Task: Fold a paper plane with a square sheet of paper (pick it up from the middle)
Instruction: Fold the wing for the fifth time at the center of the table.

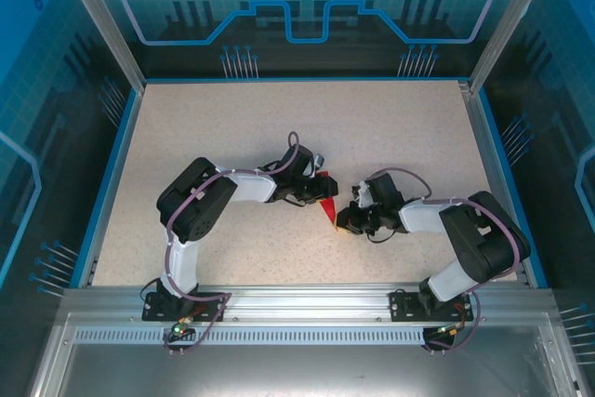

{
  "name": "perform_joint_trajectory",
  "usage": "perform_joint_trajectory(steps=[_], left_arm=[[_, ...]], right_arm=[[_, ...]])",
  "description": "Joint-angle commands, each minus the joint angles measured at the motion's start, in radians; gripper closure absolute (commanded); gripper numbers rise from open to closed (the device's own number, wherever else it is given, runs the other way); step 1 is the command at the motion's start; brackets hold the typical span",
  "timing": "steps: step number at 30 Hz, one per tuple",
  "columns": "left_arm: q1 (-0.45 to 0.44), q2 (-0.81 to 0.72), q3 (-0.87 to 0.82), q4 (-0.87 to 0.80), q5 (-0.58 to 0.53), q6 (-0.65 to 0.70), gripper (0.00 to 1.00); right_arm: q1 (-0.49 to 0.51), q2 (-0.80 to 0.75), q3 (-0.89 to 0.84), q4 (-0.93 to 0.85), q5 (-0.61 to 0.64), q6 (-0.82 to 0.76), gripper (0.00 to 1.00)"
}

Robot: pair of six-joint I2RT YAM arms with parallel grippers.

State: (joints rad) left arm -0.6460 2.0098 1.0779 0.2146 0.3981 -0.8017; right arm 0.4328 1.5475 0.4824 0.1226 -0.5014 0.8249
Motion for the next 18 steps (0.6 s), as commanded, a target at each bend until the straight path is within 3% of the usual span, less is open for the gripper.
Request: perform_joint_trajectory(steps=[1,10,18], left_arm=[[0.008,0.054,0.002,-0.08,-0.03,0.038,0.61],[0.008,0.053,-0.001,-0.077,-0.025,0.038,0.61],[0.009,0.055,0.002,-0.072,-0.02,0.033,0.61]], right_arm=[[0.013,0.001,-0.028,-0.22,0.078,-0.036,0.93],[0.014,-0.146,0.036,-0.165,0.04,-0.004,0.91],[0.046,0.008,0.125,0.043,-0.019,0.092,0.88]])
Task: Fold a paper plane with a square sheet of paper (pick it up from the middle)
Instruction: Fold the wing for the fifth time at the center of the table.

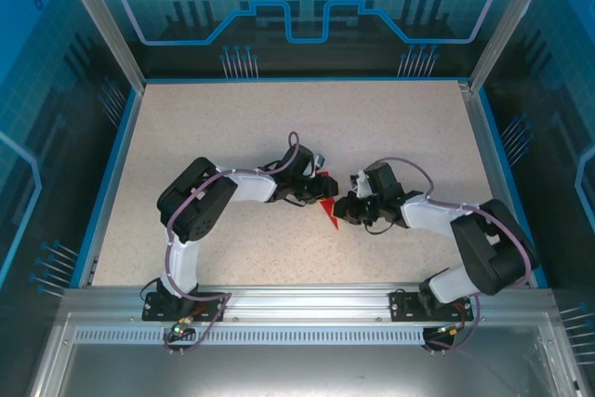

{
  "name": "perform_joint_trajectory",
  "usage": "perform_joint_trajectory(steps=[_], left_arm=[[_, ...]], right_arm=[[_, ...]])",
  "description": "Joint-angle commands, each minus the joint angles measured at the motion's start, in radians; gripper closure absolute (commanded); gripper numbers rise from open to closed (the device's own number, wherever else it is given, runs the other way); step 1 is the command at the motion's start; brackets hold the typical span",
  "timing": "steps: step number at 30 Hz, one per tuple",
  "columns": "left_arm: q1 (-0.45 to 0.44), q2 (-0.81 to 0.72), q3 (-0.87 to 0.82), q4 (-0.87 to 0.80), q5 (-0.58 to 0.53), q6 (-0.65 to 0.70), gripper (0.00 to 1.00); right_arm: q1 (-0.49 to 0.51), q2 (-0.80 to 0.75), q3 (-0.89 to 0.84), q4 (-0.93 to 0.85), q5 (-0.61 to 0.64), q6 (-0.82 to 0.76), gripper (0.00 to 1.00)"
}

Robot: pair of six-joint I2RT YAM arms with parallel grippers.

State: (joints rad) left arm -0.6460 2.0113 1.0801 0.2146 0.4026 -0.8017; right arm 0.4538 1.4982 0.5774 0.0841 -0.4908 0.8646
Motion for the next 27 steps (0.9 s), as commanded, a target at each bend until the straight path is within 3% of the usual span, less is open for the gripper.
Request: perform_joint_trajectory(steps=[1,10,20,27], left_arm=[[0.009,0.053,-0.001,-0.072,-0.024,0.033,0.61],[0.008,0.052,0.001,-0.069,-0.018,0.033,0.61],[0.011,0.052,0.006,-0.081,-0.019,0.047,0.61],[0.013,0.052,0.004,-0.08,-0.021,0.046,0.61]], right_arm=[[0.03,0.076,0.038,0.101,-0.032,0.058,0.88],[0.025,0.178,0.047,0.082,0.074,0.054,0.89],[-0.05,0.142,-0.07,0.167,0.004,0.077,0.89],[-0.069,0.139,-0.072,0.094,0.02,0.057,0.88]])
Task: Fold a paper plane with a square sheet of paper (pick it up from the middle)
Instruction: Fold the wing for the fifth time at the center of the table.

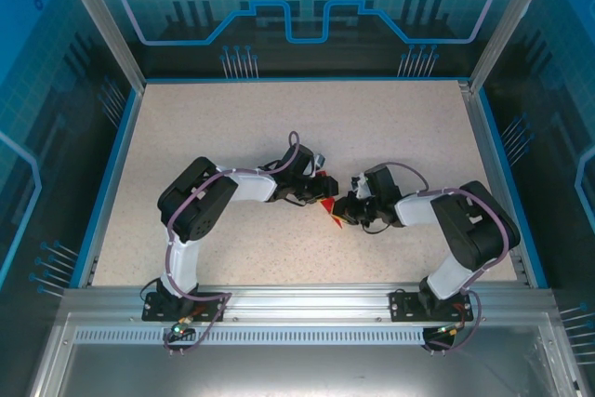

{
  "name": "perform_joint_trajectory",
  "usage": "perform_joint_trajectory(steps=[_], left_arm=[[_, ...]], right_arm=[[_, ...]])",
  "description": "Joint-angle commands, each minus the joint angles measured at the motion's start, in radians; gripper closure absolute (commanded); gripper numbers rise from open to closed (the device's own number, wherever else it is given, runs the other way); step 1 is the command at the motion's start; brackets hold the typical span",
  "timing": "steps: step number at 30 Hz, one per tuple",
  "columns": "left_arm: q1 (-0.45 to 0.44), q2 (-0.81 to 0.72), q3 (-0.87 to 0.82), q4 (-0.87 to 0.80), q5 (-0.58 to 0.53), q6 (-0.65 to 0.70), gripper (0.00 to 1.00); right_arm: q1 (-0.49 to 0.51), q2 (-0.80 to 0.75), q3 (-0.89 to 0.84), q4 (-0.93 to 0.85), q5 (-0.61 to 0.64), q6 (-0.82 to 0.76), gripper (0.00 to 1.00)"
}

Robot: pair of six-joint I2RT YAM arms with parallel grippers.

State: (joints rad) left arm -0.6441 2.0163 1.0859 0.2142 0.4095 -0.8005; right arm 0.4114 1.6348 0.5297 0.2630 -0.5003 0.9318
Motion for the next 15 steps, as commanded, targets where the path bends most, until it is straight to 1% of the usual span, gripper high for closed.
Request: perform_joint_trajectory(steps=[1,8,15], left_arm=[[0.009,0.048,-0.003,-0.078,-0.026,0.044,0.61],[0.009,0.05,-0.005,-0.068,-0.026,0.038,0.61],[0.011,0.049,0.002,-0.081,-0.026,0.042,0.61]], right_arm=[[-0.027,0.007,-0.023,-0.107,0.039,-0.02,0.88],[-0.026,0.026,-0.038,-0.073,0.023,-0.024,0.89],[-0.003,-0.053,0.0,-0.088,0.003,-0.045,0.88]])
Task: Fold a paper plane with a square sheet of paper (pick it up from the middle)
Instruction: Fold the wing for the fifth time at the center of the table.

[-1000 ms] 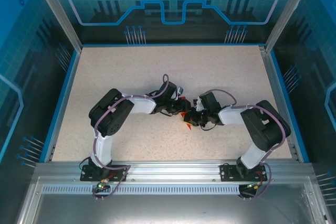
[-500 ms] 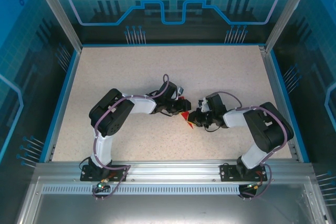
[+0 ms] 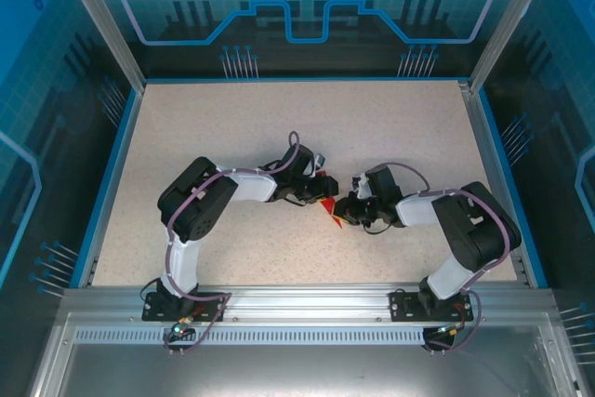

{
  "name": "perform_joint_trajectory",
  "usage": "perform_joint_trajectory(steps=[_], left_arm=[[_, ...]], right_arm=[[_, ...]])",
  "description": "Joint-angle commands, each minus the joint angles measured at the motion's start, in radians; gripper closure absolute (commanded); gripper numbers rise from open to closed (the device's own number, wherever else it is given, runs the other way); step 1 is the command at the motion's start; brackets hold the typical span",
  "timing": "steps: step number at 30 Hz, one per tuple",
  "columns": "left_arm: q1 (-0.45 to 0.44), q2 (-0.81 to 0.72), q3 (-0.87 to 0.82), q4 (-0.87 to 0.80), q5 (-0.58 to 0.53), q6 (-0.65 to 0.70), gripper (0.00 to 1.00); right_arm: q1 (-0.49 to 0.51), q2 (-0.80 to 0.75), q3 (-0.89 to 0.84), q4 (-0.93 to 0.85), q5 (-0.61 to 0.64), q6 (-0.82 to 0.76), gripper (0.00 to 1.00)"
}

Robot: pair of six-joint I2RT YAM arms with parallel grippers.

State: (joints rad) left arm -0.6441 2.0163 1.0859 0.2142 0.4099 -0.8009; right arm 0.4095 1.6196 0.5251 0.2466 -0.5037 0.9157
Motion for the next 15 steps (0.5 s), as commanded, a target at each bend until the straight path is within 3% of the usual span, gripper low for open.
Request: perform_joint_trajectory(steps=[1,15], left_arm=[[0.011,0.047,0.0,-0.084,-0.026,0.044,0.61],[0.011,0.048,0.0,-0.078,-0.027,0.04,0.61]], right_arm=[[0.005,-0.047,0.014,-0.084,0.005,-0.036,0.88],[0.049,-0.006,0.098,-0.036,-0.017,-0.009,0.85]])
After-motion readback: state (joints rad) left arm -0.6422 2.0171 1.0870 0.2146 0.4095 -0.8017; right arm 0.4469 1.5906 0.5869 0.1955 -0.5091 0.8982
